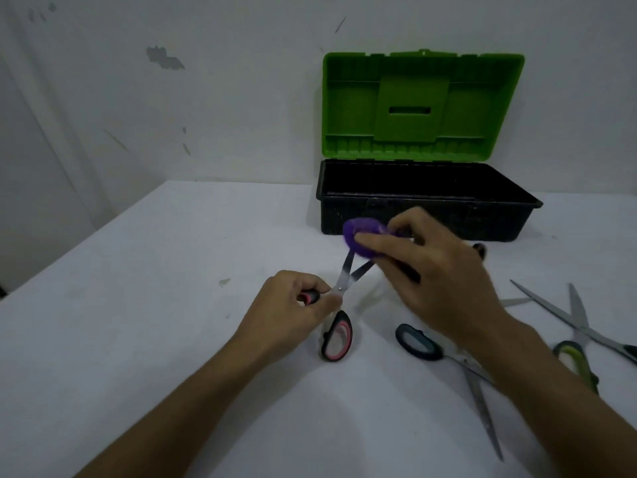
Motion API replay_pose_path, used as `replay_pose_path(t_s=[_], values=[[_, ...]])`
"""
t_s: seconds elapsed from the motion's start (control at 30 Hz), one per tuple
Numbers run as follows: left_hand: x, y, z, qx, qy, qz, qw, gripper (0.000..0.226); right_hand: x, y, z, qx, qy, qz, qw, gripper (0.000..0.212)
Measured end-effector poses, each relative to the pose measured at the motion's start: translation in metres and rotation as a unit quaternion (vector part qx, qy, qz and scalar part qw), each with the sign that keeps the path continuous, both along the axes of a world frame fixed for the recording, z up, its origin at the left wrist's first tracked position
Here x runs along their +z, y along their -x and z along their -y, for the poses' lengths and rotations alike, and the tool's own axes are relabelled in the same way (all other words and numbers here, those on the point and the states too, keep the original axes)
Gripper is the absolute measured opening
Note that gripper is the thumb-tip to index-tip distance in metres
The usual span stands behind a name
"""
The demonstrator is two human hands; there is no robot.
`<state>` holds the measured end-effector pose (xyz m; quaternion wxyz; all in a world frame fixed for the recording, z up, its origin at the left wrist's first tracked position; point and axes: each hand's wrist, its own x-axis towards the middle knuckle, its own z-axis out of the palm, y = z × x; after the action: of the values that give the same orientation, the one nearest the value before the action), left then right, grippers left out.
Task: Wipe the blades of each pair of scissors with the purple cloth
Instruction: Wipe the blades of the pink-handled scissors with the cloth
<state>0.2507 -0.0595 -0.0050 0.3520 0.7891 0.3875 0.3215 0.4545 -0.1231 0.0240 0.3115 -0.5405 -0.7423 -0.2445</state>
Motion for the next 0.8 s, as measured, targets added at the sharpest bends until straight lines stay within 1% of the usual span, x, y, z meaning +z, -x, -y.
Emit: replay_pose_path(t_s=[0.07, 0.1, 0.17, 0.27, 0.3, 0.33, 0.4, 0.47, 0.5, 0.53, 0.57, 0.63, 0.7, 0.73, 0.8], values=[[0.001, 0.001, 0.001, -0.011, 0.0, 0.001, 1.0, 0.024, -0.01, 0.01, 0.003, 0.043, 0.072, 0.027, 0.996, 0.034], [0.002, 0.001, 0.001, -0.015, -0.002, 0.002, 1.0, 0.024, -0.012, 0.011, 0.0, 0.042, 0.087, 0.034, 0.995, 0.034], [0.002, 0.003, -0.001, -0.02, 0.008, 0.005, 1.0, 0.024, -0.01, 0.003, -0.007, -0.003, 0.06, 0.017, 0.998, 0.034], [0.002, 0.005, -0.002, -0.04, 0.055, 0.018, 0.998, 0.024, -0.002, -0.024, -0.012, -0.109, -0.008, -0.055, 0.992, 0.03], [0.003, 0.005, -0.002, -0.043, 0.071, 0.018, 0.996, 0.024, -0.001, -0.029, -0.011, -0.125, -0.021, -0.073, 0.989, 0.029], [0.003, 0.005, -0.003, -0.038, 0.082, 0.017, 0.996, 0.024, -0.001, -0.03, -0.009, -0.119, -0.031, -0.083, 0.989, 0.029], [0.004, 0.005, -0.004, -0.025, 0.099, 0.02, 0.995, 0.024, -0.003, -0.017, -0.005, -0.056, -0.031, -0.077, 0.995, 0.031], [0.004, 0.005, -0.005, -0.024, 0.124, 0.044, 0.991, 0.024, -0.009, 0.003, -0.002, 0.018, 0.019, -0.03, 0.999, 0.033], [0.004, 0.006, -0.006, -0.026, 0.133, 0.057, 0.989, 0.025, -0.014, 0.01, -0.003, 0.038, 0.052, -0.006, 0.998, 0.034], [0.004, 0.008, -0.006, -0.025, 0.132, 0.062, 0.989, 0.025, -0.017, 0.013, -0.005, 0.041, 0.076, 0.004, 0.996, 0.036], [0.005, 0.009, -0.007, -0.025, 0.122, 0.06, 0.99, 0.025, -0.018, 0.01, -0.009, 0.028, 0.075, -0.006, 0.997, 0.035], [0.006, 0.011, -0.007, -0.028, 0.111, 0.057, 0.992, 0.026, -0.015, -0.007, -0.015, -0.039, 0.028, -0.061, 0.997, 0.032], [0.005, 0.011, -0.009, -0.027, 0.11, 0.057, 0.992, 0.026, -0.008, -0.025, -0.015, -0.1, -0.023, -0.107, 0.989, 0.032], [0.005, 0.011, -0.009, -0.023, 0.107, 0.051, 0.993, 0.026, -0.007, -0.029, -0.014, -0.103, -0.042, -0.121, 0.986, 0.033], [0.004, 0.009, -0.01, -0.014, 0.103, 0.04, 0.994, 0.025, -0.007, -0.019, -0.008, -0.044, -0.048, -0.122, 0.99, 0.033]])
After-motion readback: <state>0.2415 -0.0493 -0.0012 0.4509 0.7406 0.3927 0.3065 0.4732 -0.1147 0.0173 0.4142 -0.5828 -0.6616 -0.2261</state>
